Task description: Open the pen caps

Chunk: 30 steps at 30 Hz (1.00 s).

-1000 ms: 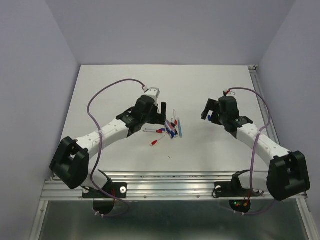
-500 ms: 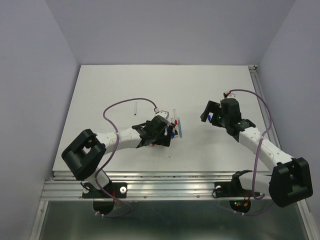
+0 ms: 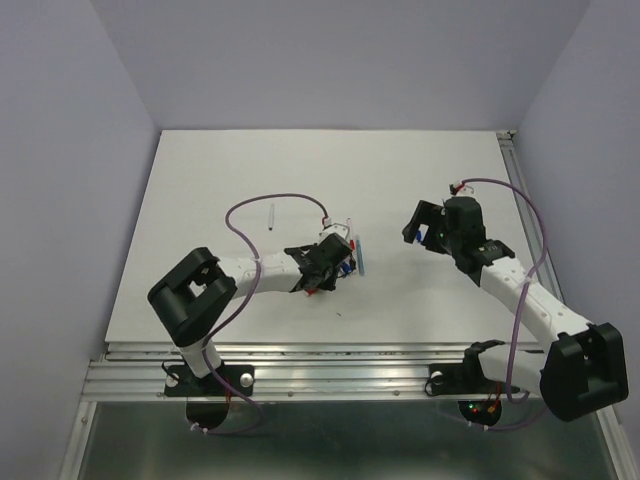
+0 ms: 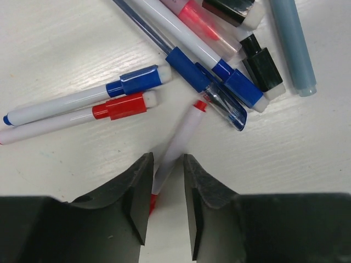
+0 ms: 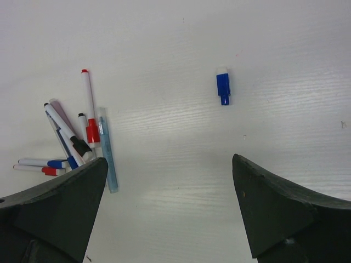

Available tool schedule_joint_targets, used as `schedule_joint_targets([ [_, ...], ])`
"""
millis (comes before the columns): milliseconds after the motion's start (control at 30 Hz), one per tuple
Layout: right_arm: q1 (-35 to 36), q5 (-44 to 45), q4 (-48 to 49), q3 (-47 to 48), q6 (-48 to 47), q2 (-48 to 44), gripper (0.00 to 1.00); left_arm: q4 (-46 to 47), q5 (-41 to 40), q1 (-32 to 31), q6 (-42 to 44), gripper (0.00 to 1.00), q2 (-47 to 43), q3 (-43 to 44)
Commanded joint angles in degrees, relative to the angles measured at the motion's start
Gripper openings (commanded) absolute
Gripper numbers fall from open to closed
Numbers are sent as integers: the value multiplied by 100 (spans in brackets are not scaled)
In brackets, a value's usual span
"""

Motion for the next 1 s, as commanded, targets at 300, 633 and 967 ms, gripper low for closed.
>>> schedule_joint_targets([
  [300,-16,184,-153,-51,56,-188,100,-1168,-375,-921,-321,0,244,249],
  [633,-25,-447,-110,-51,178,-733,100,-1635,-1304,-1185,-919,0,-1195,678],
  [967,97,-4111,2390,-1009,1223,-1068,100,-440,-2546,-930,-2025,0,-2015,776],
])
